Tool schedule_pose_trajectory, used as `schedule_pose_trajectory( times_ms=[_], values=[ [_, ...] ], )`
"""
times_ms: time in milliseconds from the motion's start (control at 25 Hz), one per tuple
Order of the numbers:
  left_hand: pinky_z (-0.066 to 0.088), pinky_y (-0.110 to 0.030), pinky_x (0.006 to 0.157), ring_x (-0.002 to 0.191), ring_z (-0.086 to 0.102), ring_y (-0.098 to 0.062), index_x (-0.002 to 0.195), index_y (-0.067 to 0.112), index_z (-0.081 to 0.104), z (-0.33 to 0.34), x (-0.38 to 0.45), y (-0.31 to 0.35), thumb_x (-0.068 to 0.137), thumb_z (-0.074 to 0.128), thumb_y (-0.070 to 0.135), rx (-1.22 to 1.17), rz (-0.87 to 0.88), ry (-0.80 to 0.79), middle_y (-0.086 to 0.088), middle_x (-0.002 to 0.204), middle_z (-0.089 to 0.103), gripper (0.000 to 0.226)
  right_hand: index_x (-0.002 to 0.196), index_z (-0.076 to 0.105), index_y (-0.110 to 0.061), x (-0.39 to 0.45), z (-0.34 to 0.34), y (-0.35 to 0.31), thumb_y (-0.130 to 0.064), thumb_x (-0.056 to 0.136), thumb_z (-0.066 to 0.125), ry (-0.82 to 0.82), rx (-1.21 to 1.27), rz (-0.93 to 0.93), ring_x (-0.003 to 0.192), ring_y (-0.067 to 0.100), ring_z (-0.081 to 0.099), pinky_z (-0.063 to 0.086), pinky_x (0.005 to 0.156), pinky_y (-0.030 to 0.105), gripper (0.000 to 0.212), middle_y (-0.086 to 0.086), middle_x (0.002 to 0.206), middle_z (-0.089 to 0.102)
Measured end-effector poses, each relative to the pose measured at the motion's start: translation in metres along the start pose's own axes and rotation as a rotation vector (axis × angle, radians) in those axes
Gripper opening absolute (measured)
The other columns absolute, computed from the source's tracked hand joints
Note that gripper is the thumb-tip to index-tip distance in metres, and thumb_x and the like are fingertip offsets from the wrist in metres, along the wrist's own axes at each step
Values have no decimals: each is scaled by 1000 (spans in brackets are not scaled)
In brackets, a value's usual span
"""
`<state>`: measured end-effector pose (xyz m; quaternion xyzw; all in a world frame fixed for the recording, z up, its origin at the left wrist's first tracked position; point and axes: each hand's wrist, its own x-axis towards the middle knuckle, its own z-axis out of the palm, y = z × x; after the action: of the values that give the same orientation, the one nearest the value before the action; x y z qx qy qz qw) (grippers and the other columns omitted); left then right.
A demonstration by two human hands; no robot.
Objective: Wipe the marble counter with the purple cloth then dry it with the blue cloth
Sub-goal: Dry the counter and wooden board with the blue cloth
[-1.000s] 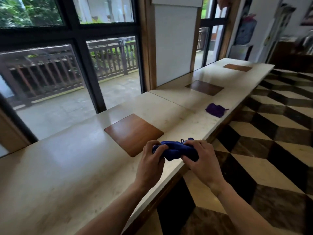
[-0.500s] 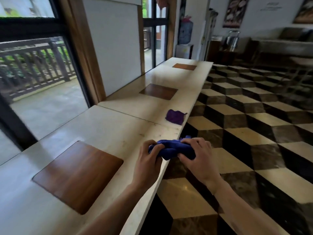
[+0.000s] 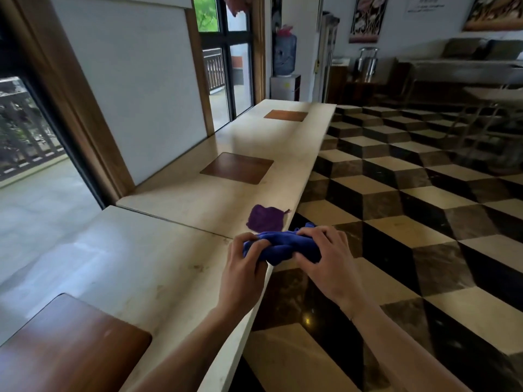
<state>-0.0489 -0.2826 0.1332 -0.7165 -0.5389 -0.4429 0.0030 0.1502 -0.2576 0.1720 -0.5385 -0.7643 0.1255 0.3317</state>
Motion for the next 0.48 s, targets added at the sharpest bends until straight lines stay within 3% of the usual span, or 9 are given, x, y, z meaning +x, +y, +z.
schedule_pose_trajectory(
  times_ms=[360, 480],
  values=[
    [58, -36, 88, 116, 53, -28, 124, 27, 50, 91, 111, 3, 88, 71, 10, 18, -58, 27, -4, 134, 41, 45, 127, 51, -37, 124, -23, 94, -47, 85, 69, 38, -3, -91, 114, 7, 38, 36, 91, 23, 47, -10, 127, 48],
    [59, -39, 86, 117, 50, -26, 123, 28, 49, 106, 134, -14, 91, 58, 21, 43, -74, 42, -2, 134, 39, 34, 126, 53, -35, 159, -7, 111, -47, 85, 70, 20, 25, -118, 114, 12, 43, 45, 94, 29, 46, -9, 125, 50]
  ],
)
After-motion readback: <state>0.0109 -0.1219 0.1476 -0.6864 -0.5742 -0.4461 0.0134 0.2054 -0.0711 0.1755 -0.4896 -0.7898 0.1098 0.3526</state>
